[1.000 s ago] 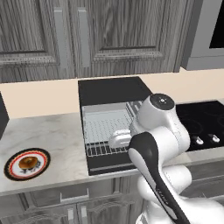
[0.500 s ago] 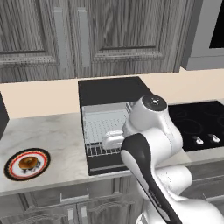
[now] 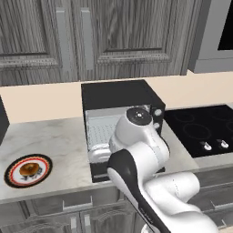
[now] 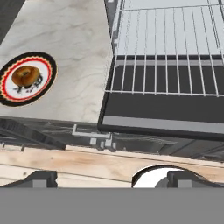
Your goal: Pick up the bagel from the plate, place it on the toaster oven rack, close the door, and set the timer.
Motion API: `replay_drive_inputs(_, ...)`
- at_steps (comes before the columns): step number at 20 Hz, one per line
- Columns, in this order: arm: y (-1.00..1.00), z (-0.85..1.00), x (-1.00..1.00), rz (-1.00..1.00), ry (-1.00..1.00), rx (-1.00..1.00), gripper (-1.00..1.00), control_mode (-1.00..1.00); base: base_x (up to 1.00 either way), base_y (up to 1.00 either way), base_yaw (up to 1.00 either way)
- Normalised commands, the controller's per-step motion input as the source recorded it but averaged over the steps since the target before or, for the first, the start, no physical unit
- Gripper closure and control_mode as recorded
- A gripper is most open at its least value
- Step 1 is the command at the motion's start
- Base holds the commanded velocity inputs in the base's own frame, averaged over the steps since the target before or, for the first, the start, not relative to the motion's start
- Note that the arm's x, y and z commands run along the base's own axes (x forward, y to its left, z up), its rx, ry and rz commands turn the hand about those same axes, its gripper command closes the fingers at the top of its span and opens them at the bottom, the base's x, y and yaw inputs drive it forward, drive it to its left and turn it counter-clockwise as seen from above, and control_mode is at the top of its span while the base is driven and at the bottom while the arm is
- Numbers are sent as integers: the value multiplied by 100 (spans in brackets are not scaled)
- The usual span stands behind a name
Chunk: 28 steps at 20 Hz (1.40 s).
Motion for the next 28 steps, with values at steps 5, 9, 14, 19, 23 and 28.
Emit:
replay_drive_inputs(5,63,0,1,3,13,0,-100,-100,0,0,0)
replay_drive_inputs(9,59,-7,8,13,11,0,-100,-100,0,0,0)
replay_drive_inputs(14,56,-15,13,23,7,0,-100,-100,0,0,0)
replay_drive_inputs(19,51,-30,8,26,1,0,-100,-100,0,0,0)
replay_drive_inputs(23,35,-40,0,19,-11,0,-100,-100,0,0,0)
replay_drive_inputs(28,26,-35,1,11,-18,0,-100,-100,0,0,0)
